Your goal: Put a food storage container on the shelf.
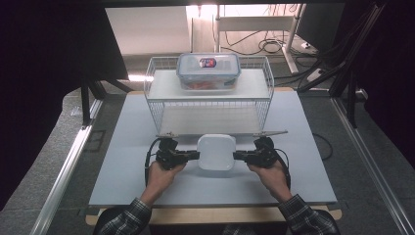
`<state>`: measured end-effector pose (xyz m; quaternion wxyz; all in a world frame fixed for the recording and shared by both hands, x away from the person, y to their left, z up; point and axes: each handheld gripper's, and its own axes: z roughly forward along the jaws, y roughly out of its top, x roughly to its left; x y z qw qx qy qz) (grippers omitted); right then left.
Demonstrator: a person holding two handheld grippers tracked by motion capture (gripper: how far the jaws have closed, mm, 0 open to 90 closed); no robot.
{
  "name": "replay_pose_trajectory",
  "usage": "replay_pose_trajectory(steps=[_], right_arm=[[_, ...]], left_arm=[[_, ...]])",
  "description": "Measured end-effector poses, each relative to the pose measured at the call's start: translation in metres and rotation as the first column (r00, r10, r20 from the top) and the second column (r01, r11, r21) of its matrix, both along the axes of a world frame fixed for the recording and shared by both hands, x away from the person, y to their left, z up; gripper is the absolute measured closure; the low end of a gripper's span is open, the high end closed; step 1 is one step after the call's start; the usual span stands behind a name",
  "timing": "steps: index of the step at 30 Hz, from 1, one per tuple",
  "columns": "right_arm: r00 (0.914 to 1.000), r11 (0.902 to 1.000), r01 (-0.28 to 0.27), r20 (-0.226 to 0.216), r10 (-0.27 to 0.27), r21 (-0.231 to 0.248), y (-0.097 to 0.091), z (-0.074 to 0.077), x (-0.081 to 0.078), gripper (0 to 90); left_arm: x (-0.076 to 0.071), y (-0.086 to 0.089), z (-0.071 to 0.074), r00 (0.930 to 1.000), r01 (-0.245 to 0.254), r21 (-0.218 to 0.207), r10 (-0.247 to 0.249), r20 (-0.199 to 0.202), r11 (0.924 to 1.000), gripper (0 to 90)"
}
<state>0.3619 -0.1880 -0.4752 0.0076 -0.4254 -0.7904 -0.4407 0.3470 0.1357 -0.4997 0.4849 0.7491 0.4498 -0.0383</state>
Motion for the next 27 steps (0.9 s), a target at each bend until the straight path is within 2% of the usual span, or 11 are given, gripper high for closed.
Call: replay_pose_trajectory(steps=[5, 13, 27], right_arm=[[0.9985, 0.9999, 0.001, 0.054, -0.002, 0.017, 0.001, 0.006, -0.001, 79.4], [0.9919, 0.9991, -0.019, 0.126, 0.015, 0.037, 0.003, 0.031, -0.001, 79.9], [0.9776, 0.9975, -0.038, 0.209, 0.025, 0.060, 0.010, 0.069, 0.007, 80.0]], left_arm=[[-0.002, 0.001, 0.008, 0.9992, -0.016, 0.001, 0.016, 0.036, 0.9999, 79.1], [-0.002, 0.004, 0.031, 0.9950, -0.024, 0.013, 0.023, 0.097, 0.9996, 78.9], [0.004, 0.012, 0.074, 0.9821, -0.039, 0.030, 0.032, 0.186, 0.9988, 78.8]])
